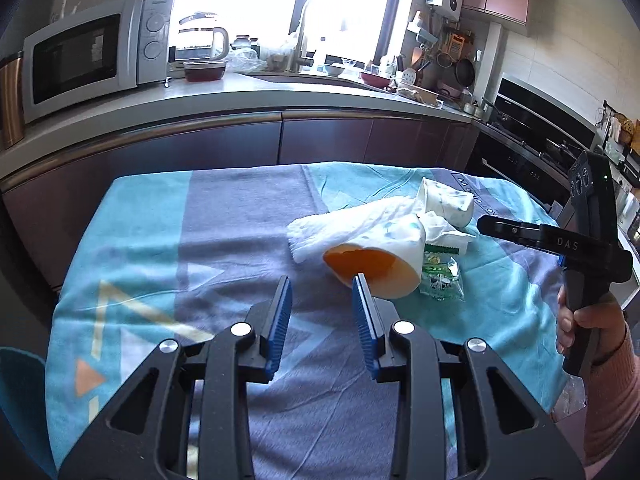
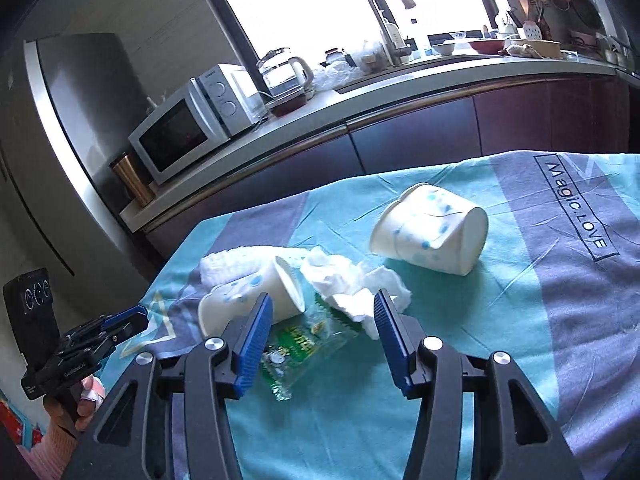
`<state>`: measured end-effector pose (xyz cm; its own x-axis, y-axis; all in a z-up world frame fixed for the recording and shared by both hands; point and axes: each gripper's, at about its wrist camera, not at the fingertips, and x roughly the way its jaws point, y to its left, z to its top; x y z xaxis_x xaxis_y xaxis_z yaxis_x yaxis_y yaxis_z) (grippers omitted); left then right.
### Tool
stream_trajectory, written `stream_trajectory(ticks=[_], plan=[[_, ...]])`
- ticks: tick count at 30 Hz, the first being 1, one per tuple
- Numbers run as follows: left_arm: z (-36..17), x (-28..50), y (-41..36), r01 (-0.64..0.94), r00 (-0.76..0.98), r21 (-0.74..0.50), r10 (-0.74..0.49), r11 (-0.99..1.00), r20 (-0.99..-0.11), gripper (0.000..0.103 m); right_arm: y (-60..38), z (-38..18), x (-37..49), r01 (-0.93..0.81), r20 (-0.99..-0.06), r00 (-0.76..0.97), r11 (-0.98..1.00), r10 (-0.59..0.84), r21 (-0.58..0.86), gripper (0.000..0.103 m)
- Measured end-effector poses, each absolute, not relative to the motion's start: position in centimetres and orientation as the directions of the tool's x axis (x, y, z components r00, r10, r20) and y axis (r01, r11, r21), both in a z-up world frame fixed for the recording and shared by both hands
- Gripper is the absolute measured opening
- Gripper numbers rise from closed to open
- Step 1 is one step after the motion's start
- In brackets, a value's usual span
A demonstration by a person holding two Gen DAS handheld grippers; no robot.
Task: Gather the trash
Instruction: 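Move both open grippers back over the table toward the cups and tissues, then grasp the white foam net with the left gripper while the right grasps the tissue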
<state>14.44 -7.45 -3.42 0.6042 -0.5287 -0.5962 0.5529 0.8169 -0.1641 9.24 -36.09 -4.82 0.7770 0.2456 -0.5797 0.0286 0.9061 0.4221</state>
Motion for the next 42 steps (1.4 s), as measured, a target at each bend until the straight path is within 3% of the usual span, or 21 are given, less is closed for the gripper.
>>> stream_trajectory(ticks=[16, 18, 19, 21, 23, 29, 42], plan=[[-3.4, 18.0, -13.6, 0.617, 0.575, -0.08, -0.518, 0.783, -0.633, 0.034, -36.9, -7.9, 13.3, 0.052, -0.646, 0.68, 0.856, 0.346, 0.514, 0.05], [-3.8, 18.3, -14.2, 0.621, 0.565, -0.075, -0.512, 0.78, -0.647, 0.034, -36.8, -8.2, 13.3, 0.047, -0.648, 0.675, 0.856, 0.353, 0.515, 0.044], [-4.0, 18.5, -14.4, 0.623, 0.562, -0.073, -0.51, 0.779, -0.651, 0.034, -36.8, -8.3, 13.2, 0.042, -0.646, 0.673, 0.854, 0.36, 0.519, 0.034], [-4.3, 18.9, -14.7, 0.625, 0.552, -0.079, -0.511, 0.776, -0.659, 0.033, -36.8, -8.3, 13.0, 0.041, -0.641, 0.676, 0.85, 0.364, 0.525, 0.025], [-4.5, 19.2, -14.7, 0.625, 0.543, -0.088, -0.512, 0.776, -0.665, 0.026, -37.0, -8.1, 12.7, 0.039, -0.636, 0.681, 0.85, 0.363, 0.526, 0.015], [-4.4, 19.2, -14.4, 0.611, 0.555, -0.087, -0.504, 0.787, -0.661, 0.004, -37.5, -7.1, 11.2, 0.037, -0.608, 0.712, 0.847, 0.35, 0.531, 0.009], [-1.6, 16.1, -10.2, 0.573, 0.62, -0.114, -0.521, 0.811, -0.587, 0.004, -36.8, -3.1, 8.3, -0.03, -0.51, 0.785, 0.844, 0.351, 0.535, 0.009]])
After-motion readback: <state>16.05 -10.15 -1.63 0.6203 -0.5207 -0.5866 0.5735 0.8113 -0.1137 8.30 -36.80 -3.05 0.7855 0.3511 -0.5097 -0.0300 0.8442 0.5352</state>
